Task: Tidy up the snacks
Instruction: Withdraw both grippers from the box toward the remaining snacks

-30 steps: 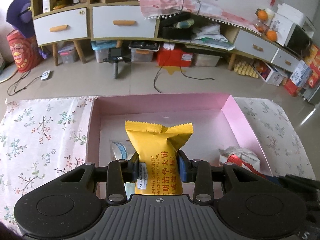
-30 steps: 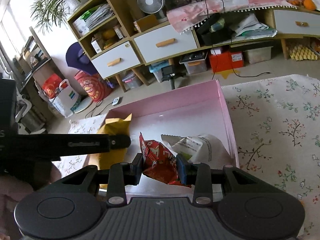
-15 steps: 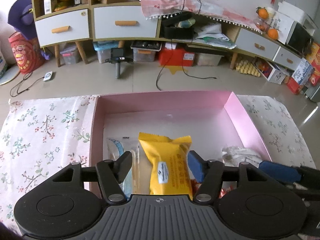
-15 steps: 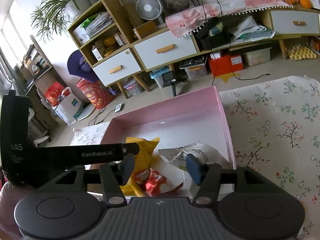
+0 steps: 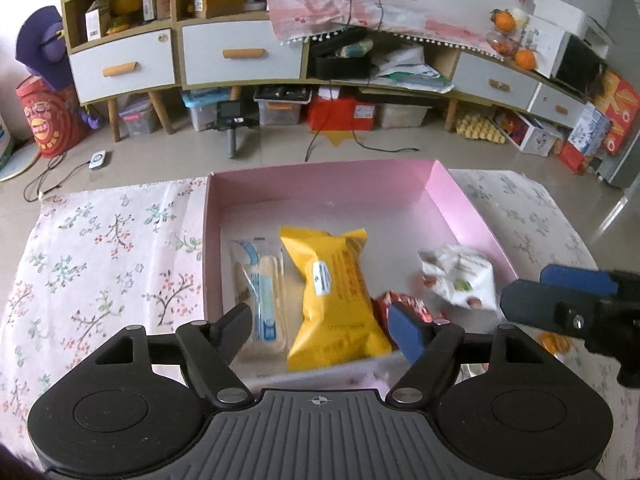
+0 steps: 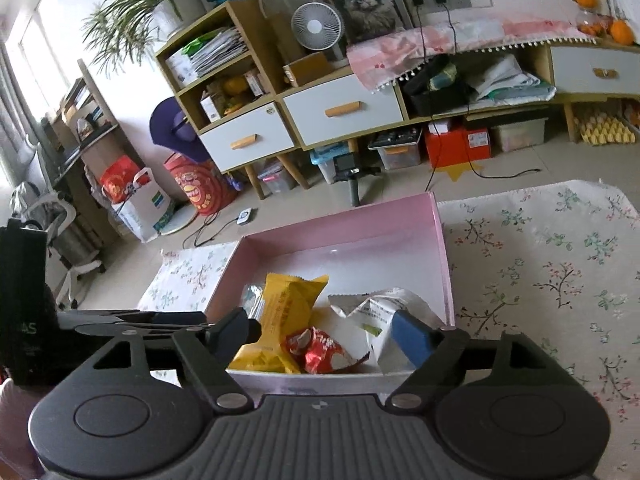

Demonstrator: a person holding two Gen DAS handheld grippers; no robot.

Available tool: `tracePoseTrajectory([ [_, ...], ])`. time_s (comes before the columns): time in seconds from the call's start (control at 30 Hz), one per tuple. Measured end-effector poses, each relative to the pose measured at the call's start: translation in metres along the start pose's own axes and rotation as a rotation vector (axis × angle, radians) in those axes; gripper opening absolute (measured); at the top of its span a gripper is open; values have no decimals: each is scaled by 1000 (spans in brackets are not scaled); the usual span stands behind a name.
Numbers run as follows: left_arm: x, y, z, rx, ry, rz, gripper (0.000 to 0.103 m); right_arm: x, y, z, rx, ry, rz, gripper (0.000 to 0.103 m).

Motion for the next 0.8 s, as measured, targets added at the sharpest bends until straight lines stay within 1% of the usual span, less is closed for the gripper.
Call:
tracePoseTrajectory([
  [0.07,-7,-1,5,-1,-1,-9,78,-2,3,4,-5,5,15,66],
  [0.1,-11,-2,8,0,-3,-13,81,-3,4,5,-6,6,22,69],
  [0.17,-17,-3,14,2,-8,-21,83,-6,7,9,-8,8,36,70],
  [0.27,-27,-5,22,5,-11,-34,87,-11,11,14,-14,12,55,76],
  [0.43,-45,-8,33,6,-11,-50,92,-19,16,22,-24,17,97,79],
  [0.5,-51,-9,37,12,-11,-56,93,-22,17,25,-30,20,118,80],
  [0.63,-66,-10,44,4,-36,-54,96,-32,20,29,-47,29,164,81],
  [0.8,-86,-15,49,11,-46,-111,97,-47,19,32,-90,41,231,82],
])
Point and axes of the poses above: each gripper's, at about its wrist camera, not at the fingertips, and z roughly against the way its jaws point, y to its left, x to its top, the point moved 5 cm from there along -z, roughly the way its jaws point, and after that the axes turned 9 degrees about y, right-handed, at the moved point
